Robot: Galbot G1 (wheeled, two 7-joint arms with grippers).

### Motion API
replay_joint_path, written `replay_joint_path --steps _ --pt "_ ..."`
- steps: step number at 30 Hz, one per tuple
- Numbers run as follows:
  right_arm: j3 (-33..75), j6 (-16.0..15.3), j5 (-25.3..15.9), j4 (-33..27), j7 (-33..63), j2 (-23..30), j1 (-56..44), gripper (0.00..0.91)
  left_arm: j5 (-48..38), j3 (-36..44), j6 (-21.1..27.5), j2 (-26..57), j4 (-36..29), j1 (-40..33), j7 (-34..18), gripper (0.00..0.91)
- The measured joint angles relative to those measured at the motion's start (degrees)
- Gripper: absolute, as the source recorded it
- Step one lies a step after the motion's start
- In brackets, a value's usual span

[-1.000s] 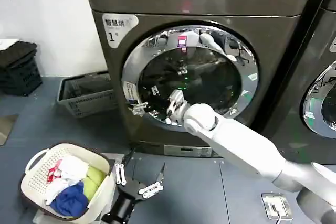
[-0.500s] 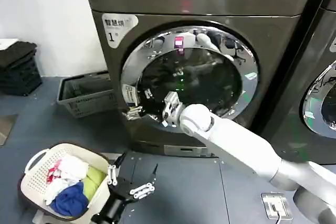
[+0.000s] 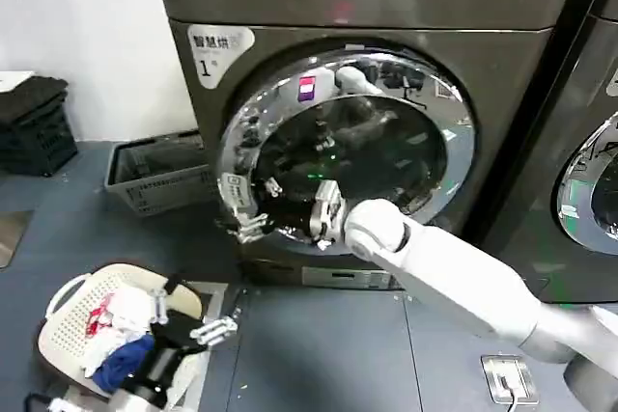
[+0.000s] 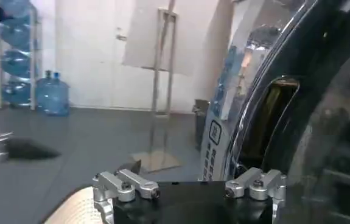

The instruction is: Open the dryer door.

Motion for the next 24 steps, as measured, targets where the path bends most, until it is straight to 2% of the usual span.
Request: replay_joint_path --steps 6,12,24 --pt "1.2 0.0 0.3 3.3 -4.2 -3.4 -1.7 0.907 -6.7 -5.7 0.9 2.2 1.6 -2.3 3.3 0.907" --pt "3.2 0.0 0.4 7.2 -8.7 -7.1 -4.2 0.907 -8.5 -9.1 1.1 4.4 3.9 -5.0 4.7 0.907" --pt "7.1 0.1 -0.3 14.2 -16.8 -14.5 -9.0 0.907 -11.5 -10.0 1.7 10.2 7.8 -10.3 5.5 0.907"
